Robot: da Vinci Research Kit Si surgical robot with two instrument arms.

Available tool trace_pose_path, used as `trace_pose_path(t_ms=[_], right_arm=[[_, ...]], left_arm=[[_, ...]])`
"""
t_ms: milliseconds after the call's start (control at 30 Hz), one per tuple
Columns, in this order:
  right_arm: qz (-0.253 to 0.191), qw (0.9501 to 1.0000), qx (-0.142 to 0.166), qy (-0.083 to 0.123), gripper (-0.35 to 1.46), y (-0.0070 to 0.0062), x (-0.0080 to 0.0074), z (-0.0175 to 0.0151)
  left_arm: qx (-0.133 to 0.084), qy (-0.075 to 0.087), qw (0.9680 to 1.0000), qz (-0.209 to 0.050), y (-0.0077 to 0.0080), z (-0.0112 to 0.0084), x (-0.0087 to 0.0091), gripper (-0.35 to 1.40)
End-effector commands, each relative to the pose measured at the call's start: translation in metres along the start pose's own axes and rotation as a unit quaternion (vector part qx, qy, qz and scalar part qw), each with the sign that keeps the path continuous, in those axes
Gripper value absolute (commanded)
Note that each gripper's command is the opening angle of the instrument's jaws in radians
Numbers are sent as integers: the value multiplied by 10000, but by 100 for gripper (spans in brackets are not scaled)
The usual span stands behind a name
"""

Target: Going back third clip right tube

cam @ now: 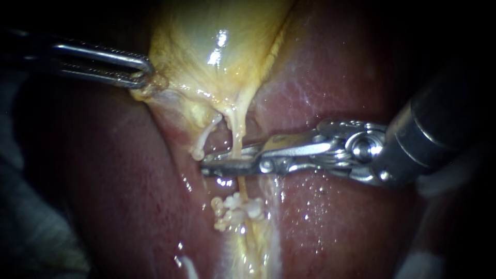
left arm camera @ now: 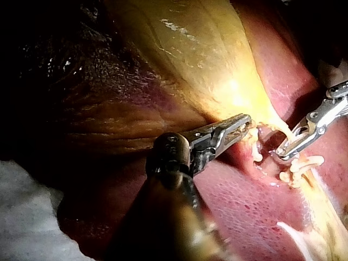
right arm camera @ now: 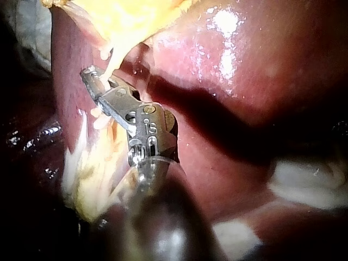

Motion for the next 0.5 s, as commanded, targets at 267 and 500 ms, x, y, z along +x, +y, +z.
trace_pose_path(t_ms=[267, 500], right_arm=[[-479, 9988, -42, 33, 37, 28, -25, 23], [-657, 9978, -104, 48, 46, 57, -41, 30]], left_arm=[[-1, -1, 10000, 1, 0, 0, 0, -35], [-4, -3, 10000, 3, -1, 0, 0, -35]])
